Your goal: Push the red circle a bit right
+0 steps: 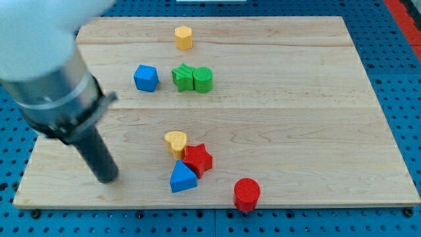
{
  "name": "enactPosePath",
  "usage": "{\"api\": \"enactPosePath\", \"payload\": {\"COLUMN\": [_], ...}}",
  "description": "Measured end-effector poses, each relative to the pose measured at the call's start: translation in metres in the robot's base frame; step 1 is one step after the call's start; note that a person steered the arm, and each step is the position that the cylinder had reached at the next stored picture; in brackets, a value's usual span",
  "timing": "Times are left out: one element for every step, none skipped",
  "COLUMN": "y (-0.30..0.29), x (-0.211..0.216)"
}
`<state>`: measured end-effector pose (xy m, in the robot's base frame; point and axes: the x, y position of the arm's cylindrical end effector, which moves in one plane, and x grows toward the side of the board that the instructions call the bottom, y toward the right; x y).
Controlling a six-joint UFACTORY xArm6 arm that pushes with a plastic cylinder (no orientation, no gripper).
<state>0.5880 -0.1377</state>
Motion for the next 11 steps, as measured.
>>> {"api": "enactPosePath", "payload": {"y": [0.067, 0.103, 0.119, 0.112, 0.114, 0.142, 0.171, 0.208, 0.248, 0.258, 0.176], "x": [0.006, -0.006, -0.011, 0.029, 0.031, 0.030, 0.030, 0.030, 0.017, 0.008, 0.029]}}
